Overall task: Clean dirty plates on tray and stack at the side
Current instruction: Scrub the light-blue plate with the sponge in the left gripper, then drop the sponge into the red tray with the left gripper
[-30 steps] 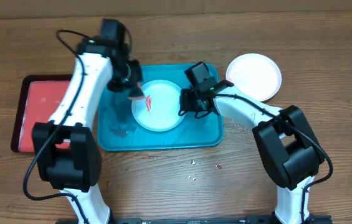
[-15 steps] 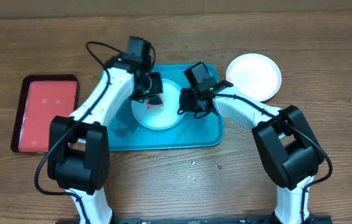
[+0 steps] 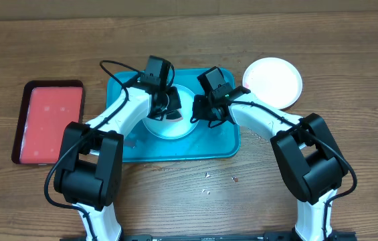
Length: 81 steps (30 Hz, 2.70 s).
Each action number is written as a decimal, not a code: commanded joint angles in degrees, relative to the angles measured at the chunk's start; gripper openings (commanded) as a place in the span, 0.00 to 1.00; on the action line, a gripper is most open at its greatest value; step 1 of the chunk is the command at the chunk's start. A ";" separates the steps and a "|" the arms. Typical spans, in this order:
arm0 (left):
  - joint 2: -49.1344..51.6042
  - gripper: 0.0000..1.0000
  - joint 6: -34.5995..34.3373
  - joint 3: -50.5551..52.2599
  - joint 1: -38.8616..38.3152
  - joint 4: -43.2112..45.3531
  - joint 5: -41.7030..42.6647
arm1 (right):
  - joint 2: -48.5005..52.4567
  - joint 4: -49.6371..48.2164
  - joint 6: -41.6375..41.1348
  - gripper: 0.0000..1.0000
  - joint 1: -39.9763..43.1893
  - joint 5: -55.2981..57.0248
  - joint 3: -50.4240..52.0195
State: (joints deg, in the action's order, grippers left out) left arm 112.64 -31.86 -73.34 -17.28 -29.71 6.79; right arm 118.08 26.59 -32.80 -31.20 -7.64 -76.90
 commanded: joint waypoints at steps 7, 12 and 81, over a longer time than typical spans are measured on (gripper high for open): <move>0.50 0.04 3.19 2.64 2.03 -1.66 -17.55 | 0.68 0.94 -0.22 0.04 -0.33 0.33 0.07; 0.04 0.04 8.41 0.15 2.60 -3.98 -17.75 | 0.68 1.16 -0.22 0.04 -0.28 0.33 0.07; 4.24 0.04 -1.62 -25.42 38.73 -37.40 -18.78 | 0.66 0.66 2.99 0.04 -0.35 4.13 0.07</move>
State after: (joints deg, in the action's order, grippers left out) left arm 117.95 -32.29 -101.25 19.84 -67.70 -11.46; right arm 118.08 27.22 -30.61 -31.88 -6.37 -76.93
